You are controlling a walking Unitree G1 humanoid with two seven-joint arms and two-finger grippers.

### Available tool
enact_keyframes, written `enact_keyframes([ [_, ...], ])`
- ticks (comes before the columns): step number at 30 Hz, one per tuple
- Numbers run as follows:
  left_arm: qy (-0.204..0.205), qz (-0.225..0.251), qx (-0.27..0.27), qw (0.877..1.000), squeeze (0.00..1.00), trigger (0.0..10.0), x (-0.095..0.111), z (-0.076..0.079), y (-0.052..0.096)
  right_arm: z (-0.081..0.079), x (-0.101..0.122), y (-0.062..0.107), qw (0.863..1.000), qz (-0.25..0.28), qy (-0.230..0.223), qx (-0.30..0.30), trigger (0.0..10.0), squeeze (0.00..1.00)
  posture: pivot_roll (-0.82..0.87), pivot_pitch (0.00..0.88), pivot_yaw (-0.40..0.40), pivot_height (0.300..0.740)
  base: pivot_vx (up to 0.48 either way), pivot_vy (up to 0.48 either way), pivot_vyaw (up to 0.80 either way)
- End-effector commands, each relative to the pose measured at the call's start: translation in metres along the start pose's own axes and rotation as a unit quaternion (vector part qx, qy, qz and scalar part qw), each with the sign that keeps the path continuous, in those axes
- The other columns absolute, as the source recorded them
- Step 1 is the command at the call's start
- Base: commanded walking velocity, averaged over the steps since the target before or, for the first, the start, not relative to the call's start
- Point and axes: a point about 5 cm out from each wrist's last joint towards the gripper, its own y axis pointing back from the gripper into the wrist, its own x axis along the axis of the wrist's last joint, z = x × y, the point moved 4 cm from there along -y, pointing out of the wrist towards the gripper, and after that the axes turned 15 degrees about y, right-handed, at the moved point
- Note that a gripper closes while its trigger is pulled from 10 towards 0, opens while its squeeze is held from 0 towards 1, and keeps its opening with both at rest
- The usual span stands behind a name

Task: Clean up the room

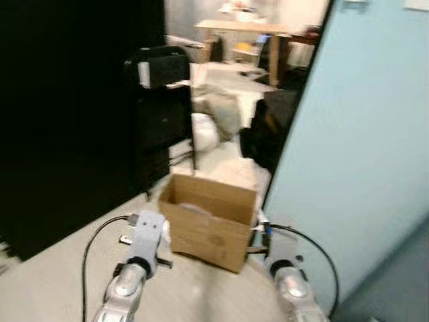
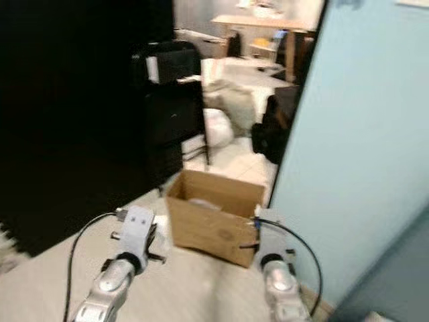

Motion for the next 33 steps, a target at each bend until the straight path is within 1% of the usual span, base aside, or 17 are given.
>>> enact_keyframes([
  [1,0.001,0.004,-0.001,1.000,0.00,10.0,0.001,0.001,0.001,0.003,-0.007,0.001,1.000,-0.014,0.004,0.000,10.0,0.00,-0.01,0.052,-0.016,0.740,0.000,0.000,-0.80],
  [5,0.003,0.012,0.005,1.000,0.00,10.0,0.003,0.000,0.001,-0.002,-0.007,0.000,1.000,-0.013,0.004,0.015,10.0,0.00,-0.01,0.045,-0.014,0.740,0.000,0.000,-0.76],
  [8,0.002,0.019,0.004,1.000,0.00,10.0,0.006,0.002,0.000,-0.013,-0.010,0.002,0.998,-0.017,0.014,0.051,10.0,0.00,0.00,0.041,-0.015,0.740,0.000,0.000,0.00],
  [14,0.000,0.021,0.002,1.000,0.00,10.0,0.008,0.003,0.000,-0.016,-0.013,0.003,0.998,-0.022,0.007,0.055,10.0,0.00,0.00,0.040,-0.015,0.740,0.000,0.000,0.00],
  [15,0.003,0.022,0.004,1.000,0.00,10.0,0.007,0.002,0.001,-0.020,-0.012,0.003,0.998,-0.018,0.004,0.062,10.0,0.00,0.00,0.034,-0.015,0.740,0.000,0.000,0.00],
  [28,0.021,0.030,0.007,0.999,0.00,10.0,0.010,0.001,0.002,-0.024,-0.009,0.001,0.997,-0.013,0.009,0.080,10.0,0.00,0.00,0.021,-0.019,0.740,0.000,0.000,0.00],
  [33,0.020,0.032,0.005,0.999,0.00,10.0,0.011,0.001,0.002,-0.024,-0.009,0.001,0.997,-0.013,0.010,0.081,10.0,0.00,0.00,0.019,-0.018,0.740,0.247,0.000,0.00],
])
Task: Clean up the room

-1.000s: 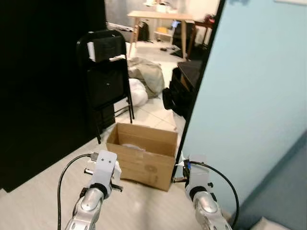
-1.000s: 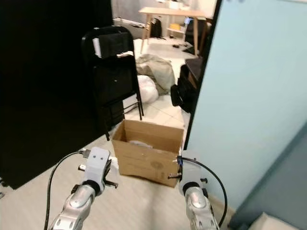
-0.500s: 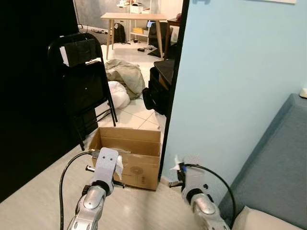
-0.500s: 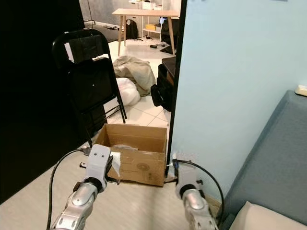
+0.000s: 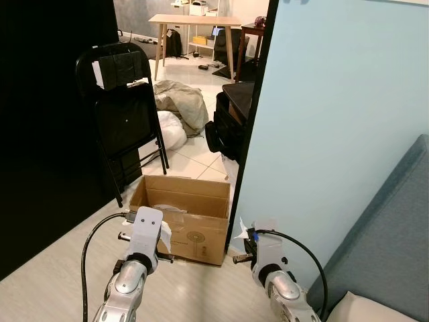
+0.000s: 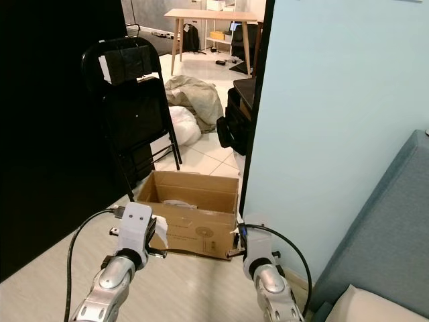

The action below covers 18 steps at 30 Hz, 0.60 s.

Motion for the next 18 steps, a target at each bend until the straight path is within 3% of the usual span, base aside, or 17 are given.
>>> enact_keyframes([
  [1,0.002,0.007,-0.004,1.000,0.00,10.0,0.0022,0.0004,0.0015,-0.0011,-0.0039,-0.0003,1.000,-0.009,0.001,0.004,10.0,0.00,0.00,0.016,-0.018,0.740,0.356,0.000,0.00],
  [18,-0.003,0.013,-0.006,1.000,0.00,10.0,0.0048,-0.0022,0.0032,-0.0036,-0.0037,-0.0006,1.000,-0.008,0.002,0.008,10.0,0.00,0.01,0.015,-0.020,0.740,0.367,0.000,0.00],
])
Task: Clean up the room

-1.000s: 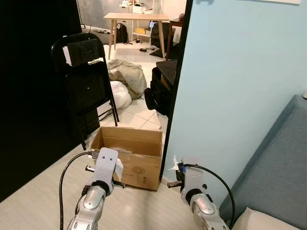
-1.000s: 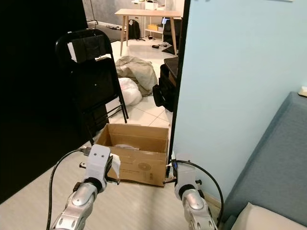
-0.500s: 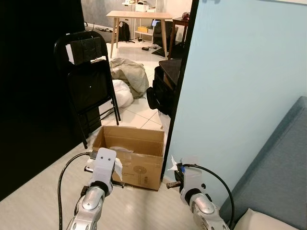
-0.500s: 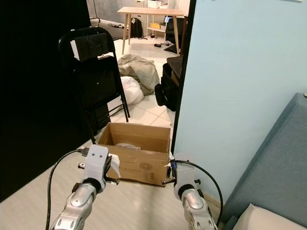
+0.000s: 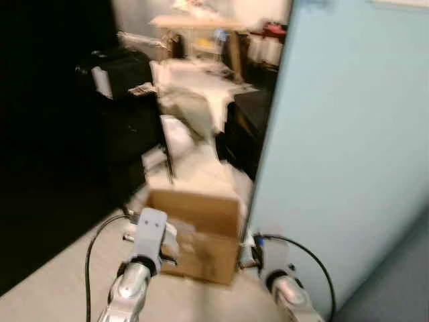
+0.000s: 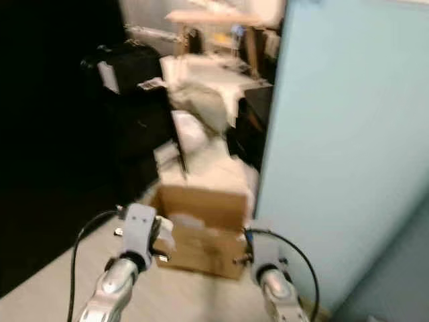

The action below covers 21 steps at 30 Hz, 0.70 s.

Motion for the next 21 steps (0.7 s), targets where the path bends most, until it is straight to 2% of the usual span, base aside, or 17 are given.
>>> enact_keyframes([
  [1,0.000,-0.009,0.005,1.000,0.00,10.0,-0.0042,-0.0038,0.0020,-0.0078,-0.0071,0.0028,1.000,-0.010,-0.002,0.010,10.0,0.00,0.01,0.017,-0.020,0.740,0.371,0.000,0.00],
  [21,-0.006,-0.010,0.000,1.000,0.00,10.0,-0.0035,-0.0050,0.0036,-0.0102,-0.0079,0.0022,1.000,-0.010,-0.004,0.015,10.0,0.00,0.02,0.024,-0.024,0.740,0.368,0.000,0.00],
])
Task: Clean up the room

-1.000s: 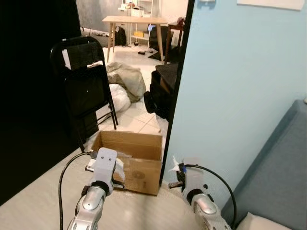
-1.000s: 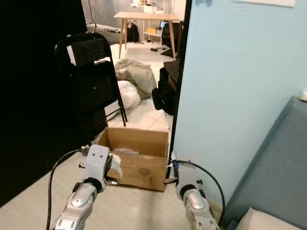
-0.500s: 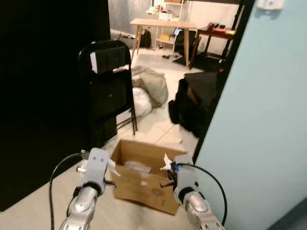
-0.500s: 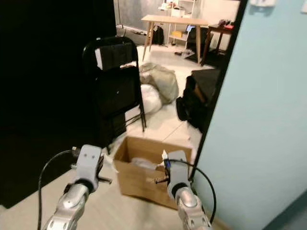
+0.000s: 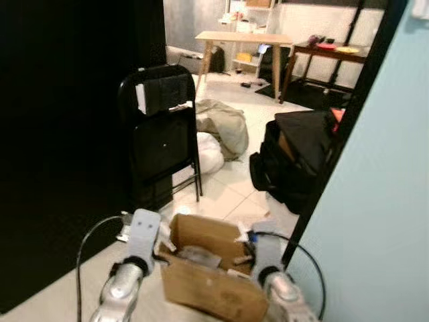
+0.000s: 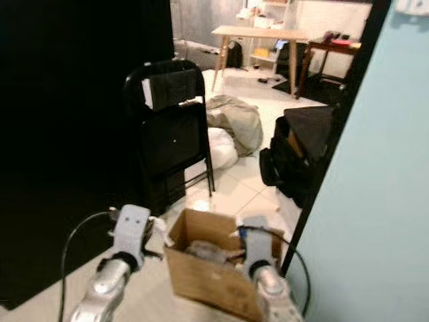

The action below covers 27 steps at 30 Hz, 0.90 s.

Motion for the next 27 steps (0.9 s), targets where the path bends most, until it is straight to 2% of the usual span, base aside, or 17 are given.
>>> enact_keyframes([
  [1,0.002,-0.002,-0.006,1.000,0.00,10.0,-0.0002,0.0037,0.0004,0.0073,-0.0041,0.0014,1.000,-0.006,0.002,-0.009,10.0,0.00,0.02,0.024,-0.024,0.740,0.368,0.000,0.00],
  [5,0.002,-0.003,-0.006,1.000,0.00,10.0,-0.0005,0.0036,0.0006,0.0074,-0.0042,0.0013,1.000,-0.007,0.001,-0.009,10.0,0.00,0.03,0.025,-0.023,0.740,0.369,0.000,0.00],
  [12,0.004,-0.004,-0.007,1.000,0.00,10.0,-0.0005,0.0039,0.0001,0.0049,-0.0047,0.0008,1.000,-0.007,-0.002,-0.004,10.0,0.00,0.02,0.028,-0.022,0.740,0.360,0.000,-0.80],
  [27,0.005,-0.004,-0.009,1.000,0.00,10.0,0.0010,0.0038,0.0002,0.0041,-0.0063,0.0010,1.000,-0.011,0.000,-0.005,10.0,0.00,0.03,0.034,-0.020,0.740,0.361,0.000,0.00],
])
